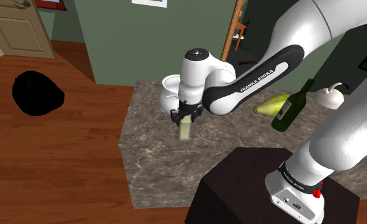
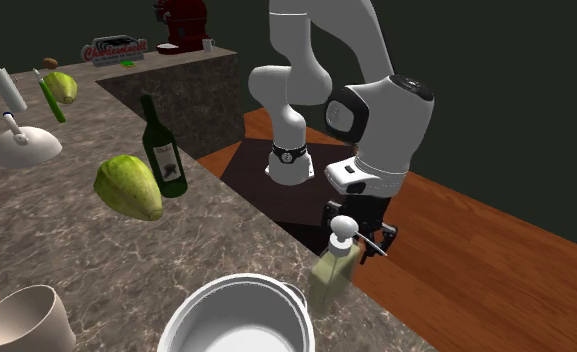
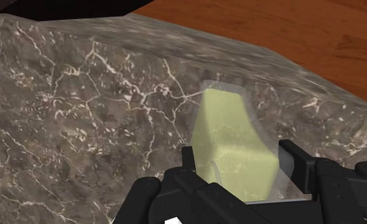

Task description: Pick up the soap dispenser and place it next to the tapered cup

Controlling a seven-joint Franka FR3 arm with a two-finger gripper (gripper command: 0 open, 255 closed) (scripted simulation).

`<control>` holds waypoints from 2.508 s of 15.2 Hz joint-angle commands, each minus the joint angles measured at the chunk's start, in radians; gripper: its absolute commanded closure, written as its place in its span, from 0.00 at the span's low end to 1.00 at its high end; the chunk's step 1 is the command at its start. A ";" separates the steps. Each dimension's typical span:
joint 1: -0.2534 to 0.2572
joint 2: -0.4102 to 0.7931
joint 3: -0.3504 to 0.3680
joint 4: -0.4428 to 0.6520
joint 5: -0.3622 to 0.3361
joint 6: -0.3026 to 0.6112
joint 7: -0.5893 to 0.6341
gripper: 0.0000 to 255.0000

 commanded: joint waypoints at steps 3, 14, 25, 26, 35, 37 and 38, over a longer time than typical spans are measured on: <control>0.005 -0.050 0.001 0.011 0.058 -0.048 -0.049 1.00; 0.023 -0.164 -0.015 0.064 0.165 -0.190 -0.148 1.00; 0.036 -0.243 -0.036 0.146 0.221 -0.338 -0.211 1.00; 0.037 -0.248 -0.038 0.154 0.225 -0.351 -0.215 1.00; 0.040 -0.287 -0.053 0.242 0.246 -0.472 -0.250 1.00; 0.041 -0.293 -0.056 0.264 0.249 -0.498 -0.256 1.00; 0.041 -0.295 -0.057 0.275 0.250 -0.512 -0.259 1.00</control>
